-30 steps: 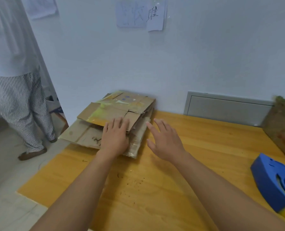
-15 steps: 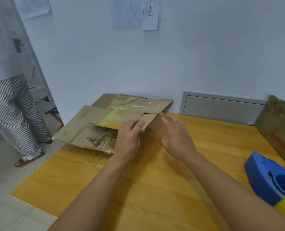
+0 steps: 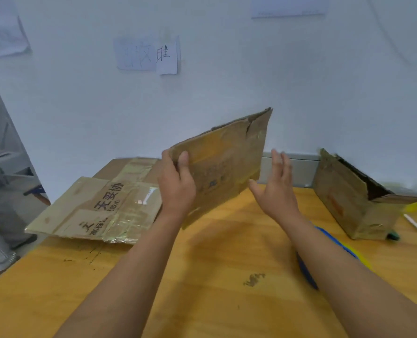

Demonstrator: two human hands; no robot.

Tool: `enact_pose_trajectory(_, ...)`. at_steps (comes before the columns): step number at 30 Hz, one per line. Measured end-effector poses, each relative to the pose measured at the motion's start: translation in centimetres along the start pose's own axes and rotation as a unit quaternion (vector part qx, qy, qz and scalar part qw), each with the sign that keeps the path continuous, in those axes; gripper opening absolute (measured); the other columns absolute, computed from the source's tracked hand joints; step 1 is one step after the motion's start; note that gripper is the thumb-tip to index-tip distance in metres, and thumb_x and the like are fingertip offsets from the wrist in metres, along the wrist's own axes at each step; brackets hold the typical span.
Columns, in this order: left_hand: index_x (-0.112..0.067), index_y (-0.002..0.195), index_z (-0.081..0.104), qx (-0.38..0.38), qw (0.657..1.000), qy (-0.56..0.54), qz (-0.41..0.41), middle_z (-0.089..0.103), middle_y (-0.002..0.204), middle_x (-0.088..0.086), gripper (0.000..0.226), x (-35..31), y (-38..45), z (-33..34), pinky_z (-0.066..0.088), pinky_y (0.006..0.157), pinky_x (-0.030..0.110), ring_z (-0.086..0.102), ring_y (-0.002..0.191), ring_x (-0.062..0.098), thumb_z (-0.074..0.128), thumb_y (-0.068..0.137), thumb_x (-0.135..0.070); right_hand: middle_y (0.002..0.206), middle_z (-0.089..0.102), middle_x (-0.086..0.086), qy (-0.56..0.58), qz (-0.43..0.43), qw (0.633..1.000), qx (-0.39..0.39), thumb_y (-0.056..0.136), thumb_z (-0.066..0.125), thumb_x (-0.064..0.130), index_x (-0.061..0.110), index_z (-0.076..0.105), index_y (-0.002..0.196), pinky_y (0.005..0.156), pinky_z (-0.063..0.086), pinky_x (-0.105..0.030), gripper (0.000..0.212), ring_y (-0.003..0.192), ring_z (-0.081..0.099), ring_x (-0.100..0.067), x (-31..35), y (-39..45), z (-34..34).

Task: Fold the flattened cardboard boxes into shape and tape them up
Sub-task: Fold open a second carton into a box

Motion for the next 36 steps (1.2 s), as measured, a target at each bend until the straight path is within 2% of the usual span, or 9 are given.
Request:
enact_pose_trajectory(3, -0.035, 0.098, 0.048, -0.024, 0.997, -0.046, -0.065, 0.058, 0.095, -0.006, 0.011, 1.5, -0.5, 1.2, 0.046, 0.075, 0.031, 0.056, 0.086, 0.008, 0.042, 0.102, -0.043, 0.165, -0.005, 0.006, 0.055, 0.05, 0.997, -0.003, 0.09, 0.067, 0.051, 0.034, -0.002, 0.157, 0.117, 0.026, -0.047, 0.097, 0.153, 0.006, -0.026, -2.8, 0.7, -2.1)
enact_pose_trajectory(7, -0.02, 0.101, 0.053, -0.024, 0.996, -0.047, -0.078, 0.056, 0.084, -0.016, 0.022, 3.0, -1.2, 2.8, 0.039, 0.069, 0.026, 0.052, 0.074, -0.003, 0.043, 0.1, -0.039, 0.167, -0.002, 0.006, 0.153, 0.121, 0.981, 0.019, 0.077, 0.072, 0.067, 0.036, -0.006, 0.157, 0.121, 0.021, -0.047, 0.117, 0.154, 0.006, -0.022, -5.4, 1.9, -2.7)
enact_pose_trajectory(11, -0.021, 0.117, 0.055, -0.021, 0.994, -0.045, -0.097, 0.063, 0.107, -0.006, 0.031, 3.8, -0.9, 4.0, 0.045, 0.085, 0.028, 0.058, 0.1, 0.002, 0.041, 0.1, -0.043, 0.167, 0.006, 0.004, 0.215, 0.153, 0.963, 0.06, 0.066, 0.076, 0.073, 0.037, -0.009, 0.157, 0.119, 0.025, -0.047, 0.13, 0.152, 0.014, -0.024, -6.5, 2.5, -1.7)
enact_pose_trajectory(15, -0.033, 0.099, 0.049, 0.001, 0.994, -0.051, -0.093, 0.055, 0.094, -0.013, 0.012, 3.4, -0.1, 5.4, 0.038, 0.073, 0.021, 0.052, 0.08, -0.011, 0.041, 0.098, -0.043, 0.166, 0.012, 0.008, 0.276, 0.125, 0.949, 0.088, 0.053, 0.076, 0.082, 0.039, -0.005, 0.157, 0.121, 0.028, -0.047, 0.139, 0.151, 0.021, -0.02, -5.8, 2.7, -0.8)
enact_pose_trajectory(21, -0.024, 0.144, 0.041, 0.071, 0.988, -0.076, -0.118, 0.057, 0.117, -0.03, 0.05, 4.1, -0.9, 7.6, 0.038, 0.082, 0.001, 0.051, 0.107, -0.019, 0.047, 0.098, -0.043, 0.161, 0.023, 0.005, 0.279, 0.092, 0.95, 0.101, 0.072, 0.066, 0.075, 0.035, 0.011, 0.16, 0.12, 0.029, -0.049, 0.111, 0.148, 0.027, -0.017, -4.8, 2.8, 0.1)
enact_pose_trajectory(24, -0.032, 0.155, 0.022, 0.116, 0.983, -0.072, -0.126, 0.046, 0.143, -0.022, 0.064, 4.7, -1.4, 7.8, 0.036, 0.103, 0.018, 0.043, 0.13, -0.005, 0.048, 0.098, -0.043, 0.156, 0.021, 0.002, 0.248, 0.108, 0.958, 0.097, 0.074, 0.054, 0.077, 0.031, 0.02, 0.158, 0.119, 0.026, -0.039, 0.101, 0.146, 0.027, -0.019, -5.3, 2.2, 0.9)
enact_pose_trajectory(27, -0.048, 0.154, 0.006, 0.132, 0.983, -0.061, -0.111, 0.019, 0.147, -0.044, 0.075, 4.1, -1.1, 7.8, 0.025, 0.107, 0.016, 0.024, 0.135, -0.02, 0.051, 0.094, -0.047, 0.151, 0.022, 0.003, 0.237, 0.1, 0.963, 0.081, 0.074, 0.053, 0.08, 0.036, 0.018, 0.157, 0.115, 0.027, -0.035, 0.1, 0.14, 0.029, -0.014, -5.2, 2.4, 0.8)
enact_pose_trajectory(31, -0.068, 0.143, 0.004, 0.124, 0.99, 0.024, -0.06, 0.024, 0.151, -0.019, 0.075, 3.3, -1.0, 7.7, 0.032, 0.101, 0.028, 0.032, 0.133, -0.005, 0.054, 0.091, -0.048, 0.154, 0.027, 0.004, 0.221, 0.072, 0.97, 0.063, 0.082, 0.059, 0.074, 0.047, 0.004, 0.156, 0.115, 0.028, -0.039, 0.096, 0.143, 0.027, -0.013, -4.8, 2.5, 0.1)
enact_pose_trajectory(36, -0.057, 0.13, 0.037, 0.122, 0.988, 0.079, -0.053, 0.032, 0.134, -0.006, 0.05, 3.1, 0.0, 8.3, 0.042, 0.084, 0.029, 0.051, 0.112, 0.017, 0.051, 0.082, -0.058, 0.159, 0.026, 0.005, 0.217, 0.072, 0.972, 0.064, 0.082, 0.062, 0.07, 0.049, 0.003, 0.154, 0.117, 0.031, -0.046, 0.096, 0.146, 0.028, -0.016, -4.2, 2.2, -0.5)
Point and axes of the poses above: each hand's wrist, its own y-axis towards the middle knuckle, its own z-axis out of the palm, x = y × z, the point moved 6 cm from there along y, towards the middle knuckle
